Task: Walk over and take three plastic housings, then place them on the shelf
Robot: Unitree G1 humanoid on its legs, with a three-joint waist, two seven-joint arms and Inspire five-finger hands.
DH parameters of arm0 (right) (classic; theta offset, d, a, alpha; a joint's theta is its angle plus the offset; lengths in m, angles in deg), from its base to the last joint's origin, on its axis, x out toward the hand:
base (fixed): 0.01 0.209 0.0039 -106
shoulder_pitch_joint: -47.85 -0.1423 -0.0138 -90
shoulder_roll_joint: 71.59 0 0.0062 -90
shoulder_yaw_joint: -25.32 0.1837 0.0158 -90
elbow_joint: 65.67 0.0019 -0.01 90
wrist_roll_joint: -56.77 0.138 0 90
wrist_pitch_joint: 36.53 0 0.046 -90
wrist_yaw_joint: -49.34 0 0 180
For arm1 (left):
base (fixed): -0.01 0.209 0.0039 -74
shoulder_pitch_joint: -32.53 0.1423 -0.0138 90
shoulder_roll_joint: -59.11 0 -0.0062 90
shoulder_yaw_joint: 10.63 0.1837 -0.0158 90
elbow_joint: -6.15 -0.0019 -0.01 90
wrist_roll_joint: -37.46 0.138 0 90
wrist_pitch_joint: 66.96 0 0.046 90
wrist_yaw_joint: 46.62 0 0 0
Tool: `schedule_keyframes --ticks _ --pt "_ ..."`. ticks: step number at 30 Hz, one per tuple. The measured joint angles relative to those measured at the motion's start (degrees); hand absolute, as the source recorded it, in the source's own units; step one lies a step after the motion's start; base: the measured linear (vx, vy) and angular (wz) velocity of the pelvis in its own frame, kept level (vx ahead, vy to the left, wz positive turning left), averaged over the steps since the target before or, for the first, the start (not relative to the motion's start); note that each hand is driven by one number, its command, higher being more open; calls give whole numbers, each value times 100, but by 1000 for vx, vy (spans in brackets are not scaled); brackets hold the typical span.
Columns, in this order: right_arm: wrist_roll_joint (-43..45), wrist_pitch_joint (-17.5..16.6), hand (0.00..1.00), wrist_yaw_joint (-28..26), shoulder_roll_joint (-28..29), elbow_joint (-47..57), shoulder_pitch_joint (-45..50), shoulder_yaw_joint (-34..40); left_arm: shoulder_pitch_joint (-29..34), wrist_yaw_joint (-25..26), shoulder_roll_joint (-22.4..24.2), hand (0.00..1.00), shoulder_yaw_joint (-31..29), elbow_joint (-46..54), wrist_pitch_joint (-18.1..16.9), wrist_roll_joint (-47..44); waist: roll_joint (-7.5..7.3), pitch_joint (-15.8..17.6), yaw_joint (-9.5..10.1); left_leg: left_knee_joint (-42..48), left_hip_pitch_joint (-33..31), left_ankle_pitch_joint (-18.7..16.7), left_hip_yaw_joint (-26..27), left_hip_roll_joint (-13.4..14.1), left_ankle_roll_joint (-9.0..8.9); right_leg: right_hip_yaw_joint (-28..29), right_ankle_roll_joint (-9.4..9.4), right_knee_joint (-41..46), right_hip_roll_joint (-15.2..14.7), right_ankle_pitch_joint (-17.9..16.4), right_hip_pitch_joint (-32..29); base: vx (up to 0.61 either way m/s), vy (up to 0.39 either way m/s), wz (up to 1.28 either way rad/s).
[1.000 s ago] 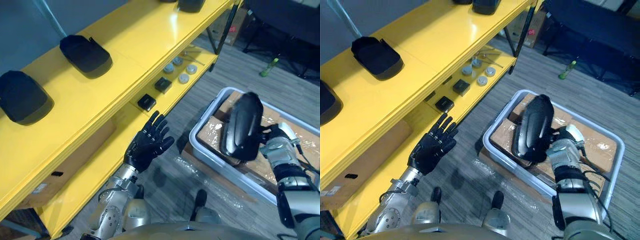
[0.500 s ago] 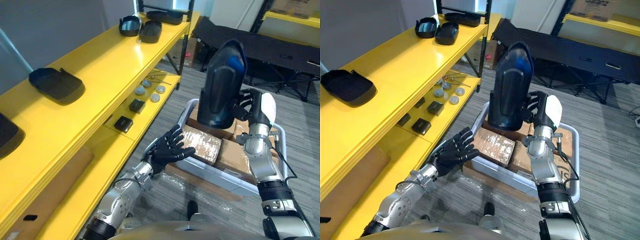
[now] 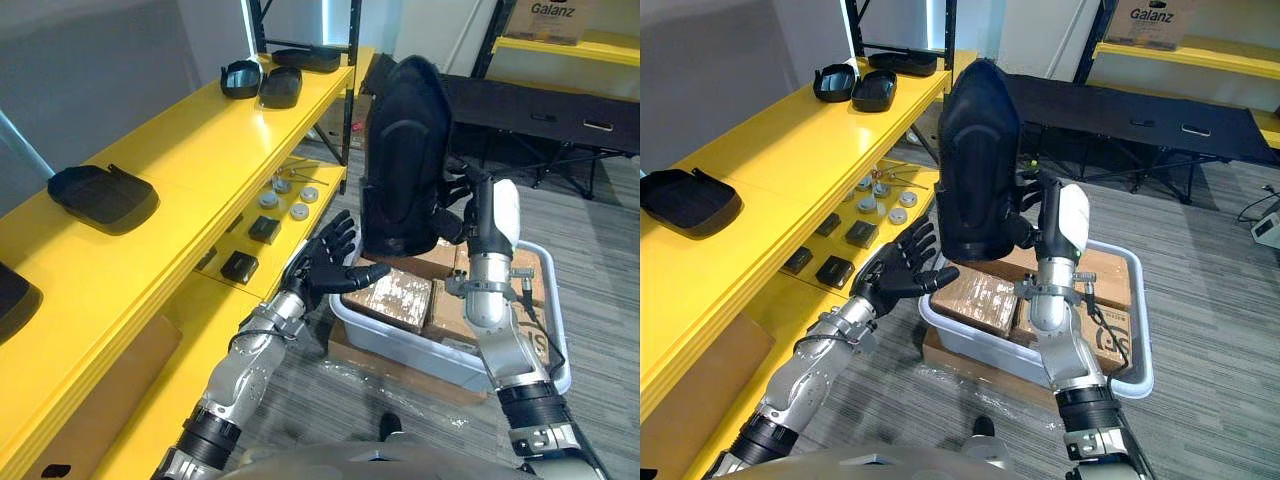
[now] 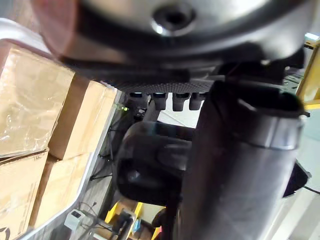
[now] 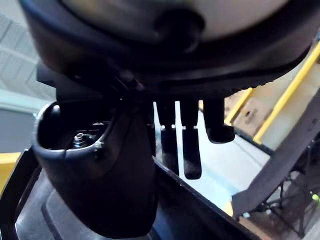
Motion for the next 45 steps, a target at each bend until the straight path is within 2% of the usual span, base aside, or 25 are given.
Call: schedule_keyframes --ticks 5,9,16,19,20,26,30,32,36,41,45 --pt "24 -4 0 -118 1 0 74 -326 -171 279 11 100 -2 29 -37 155 -9 -24 10 -1 -3 -32 -3 0 0 -23 2 3 0 9 3 8 5 0" --pt "241 -47 0 -141 50 1 139 -656 -174 451 122 100 -12 53 -253 164 -69 -87 44 44 -8 -82 -5 -1 17 -32 2 3 -1 9 20 0 0 0" --pt "518 -169 0 -334 206 135 143 -790 -173 622 170 100 -79 288 -242 107 -69 -90 128 120 -18 -112 -13 0 24 -37 2 1 -4 7 40 -5 2 0" --pt "529 -267 0 -371 209 180 136 -903 -173 623 173 100 -135 287 -132 19 -87 -107 132 127 -19 -112 -14 1 24 -39 2 0 -4 7 40 0 0 0" --pt "547 -301 0 -377 212 180 136 -952 -172 626 173 0 -150 273 -97 -12 -98 -114 133 127 -20 -112 -14 1 24 -39 1 0 -5 7 39 0 0 0" --pt "783 -331 0 -483 279 179 132 -1210 -168 617 173 0 -115 230 -11 -663 -198 -180 136 127 -19 -114 -13 1 22 -40 1 -2 -4 8 37 0 0 0" --pt "990 -415 0 -480 383 180 128 -1244 -168 640 187 0 -158 139 -28 -931 -213 -192 132 131 -12 -114 -9 1 22 -39 0 -2 -5 7 38 0 0 0" --pt "987 -696 0 -483 373 210 131 -1344 -174 643 200 0 -302 -197 -205 -1396 -205 -204 92 134 -9 -114 -3 3 22 -37 -6 -3 -4 4 37 0 0 0" --pt "995 -834 0 -434 411 499 126 -1569 -169 585 221 0 -303 -412 -478 -2276 -218 -223 125 142 -11 -117 -4 5 18 -38 -13 -3 -4 5 39 0 0 0" --pt "1120 -840 0 -346 570 650 126 -1680 -163 583 211 0 -256 -420 -881 -2371 -280 -307 116 207 -12 -167 -8 6 13 -42 -28 -4 -10 -5 67 0 0 0" --pt "1120 -843 0 -317 647 657 133 -1697 -163 583 212 0 -245 -420 -1024 -2353 -304 -335 103 208 -12 -171 -8 10 8 -65 -79 -31 -11 -40 68 0 0 0"
